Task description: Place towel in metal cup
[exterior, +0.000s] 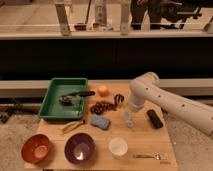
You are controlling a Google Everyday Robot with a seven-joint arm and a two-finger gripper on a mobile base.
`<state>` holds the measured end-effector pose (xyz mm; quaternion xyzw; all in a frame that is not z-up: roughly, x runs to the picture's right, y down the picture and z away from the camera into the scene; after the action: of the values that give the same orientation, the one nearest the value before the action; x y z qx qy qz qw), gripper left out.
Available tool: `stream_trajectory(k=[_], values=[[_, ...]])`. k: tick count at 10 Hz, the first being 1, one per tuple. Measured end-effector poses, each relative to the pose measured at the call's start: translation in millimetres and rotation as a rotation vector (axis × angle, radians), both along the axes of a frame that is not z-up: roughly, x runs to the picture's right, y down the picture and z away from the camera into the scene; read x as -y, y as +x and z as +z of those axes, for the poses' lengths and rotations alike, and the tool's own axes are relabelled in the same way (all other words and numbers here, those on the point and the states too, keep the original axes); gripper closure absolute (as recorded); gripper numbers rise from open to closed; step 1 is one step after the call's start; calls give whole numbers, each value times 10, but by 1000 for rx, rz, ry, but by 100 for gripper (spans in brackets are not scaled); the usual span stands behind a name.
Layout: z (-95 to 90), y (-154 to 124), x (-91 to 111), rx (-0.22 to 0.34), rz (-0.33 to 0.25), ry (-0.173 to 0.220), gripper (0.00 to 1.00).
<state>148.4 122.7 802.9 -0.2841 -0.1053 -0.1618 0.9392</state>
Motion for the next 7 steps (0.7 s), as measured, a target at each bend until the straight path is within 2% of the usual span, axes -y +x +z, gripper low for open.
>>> stream_trajectory(k=[3,4,7], values=[[-26,38,-22,-1,-12,-5,84],[-4,32,-24,0,-9,-8,78],[200,20,-207,-4,-1,-33,48]])
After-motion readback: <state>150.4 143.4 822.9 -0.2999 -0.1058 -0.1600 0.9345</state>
